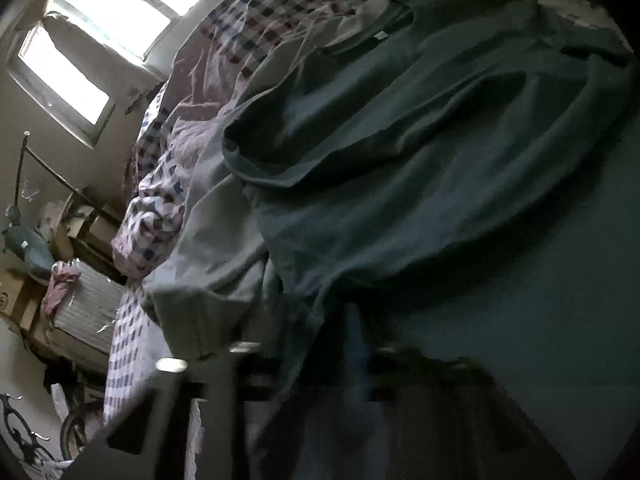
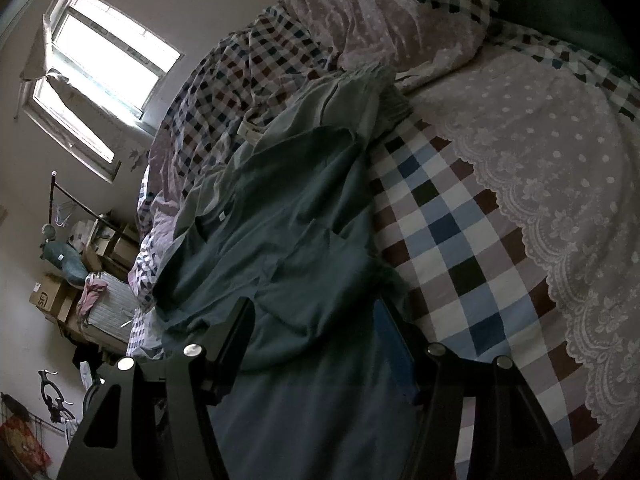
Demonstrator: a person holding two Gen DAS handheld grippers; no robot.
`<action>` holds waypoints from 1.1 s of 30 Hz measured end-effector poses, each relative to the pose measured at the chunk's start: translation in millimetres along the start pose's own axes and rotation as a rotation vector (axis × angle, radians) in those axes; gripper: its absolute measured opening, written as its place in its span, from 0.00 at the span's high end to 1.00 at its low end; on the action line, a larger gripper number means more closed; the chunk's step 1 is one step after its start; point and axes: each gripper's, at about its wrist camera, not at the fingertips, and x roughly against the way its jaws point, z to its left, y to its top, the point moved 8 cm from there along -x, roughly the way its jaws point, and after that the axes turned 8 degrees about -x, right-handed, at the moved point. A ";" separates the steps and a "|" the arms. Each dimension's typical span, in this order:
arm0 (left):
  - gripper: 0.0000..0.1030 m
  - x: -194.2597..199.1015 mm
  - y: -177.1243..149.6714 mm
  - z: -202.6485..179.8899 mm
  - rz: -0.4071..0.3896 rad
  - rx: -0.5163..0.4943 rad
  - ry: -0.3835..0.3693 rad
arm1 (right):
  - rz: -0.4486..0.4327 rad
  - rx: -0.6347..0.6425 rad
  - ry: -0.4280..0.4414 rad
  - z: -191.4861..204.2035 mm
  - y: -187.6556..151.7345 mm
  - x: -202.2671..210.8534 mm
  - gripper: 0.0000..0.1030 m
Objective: Fold clothes
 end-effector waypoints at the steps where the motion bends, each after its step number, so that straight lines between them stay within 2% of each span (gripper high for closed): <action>1: 0.95 0.7 2.4 4.3 -0.009 0.032 0.002 | -0.001 0.001 0.000 0.2 0.0 0.1 0.36; 5: 0.96 9.0 -2.9 40.8 -0.051 0.276 -0.008 | -0.005 0.012 -0.007 -0.3 0.7 0.9 0.36; 7: 0.96 9.1 -16.8 60.2 -0.037 0.409 -0.011 | -0.004 0.015 -0.009 -0.5 0.4 0.8 0.36; 10: 0.96 2.5 -37.4 76.4 -0.008 0.562 -0.073 | -0.006 0.020 -0.016 -1.3 1.0 0.9 0.36; 16: 0.96 1.4 -42.5 64.8 -0.001 0.560 -0.098 | -0.007 0.049 -0.049 -4.8 1.1 -2.5 0.36; 20: 0.95 -5.7 -45.4 63.4 0.007 0.594 -0.111 | 0.011 0.148 -0.084 3.1 -4.0 -11.8 0.36; 24: 0.95 -17.7 -53.1 65.2 0.016 0.653 -0.163 | 0.011 0.233 -0.104 13.3 -3.2 -21.4 0.35; 28: 0.95 -24.3 -57.9 62.7 0.017 0.687 -0.203 | 0.022 0.325 -0.101 35.8 14.3 -52.0 0.35; 33: 0.95 -26.2 -62.1 62.8 0.002 0.721 -0.239 | 0.101 0.492 -0.119 53.4 26.7 -103.2 0.35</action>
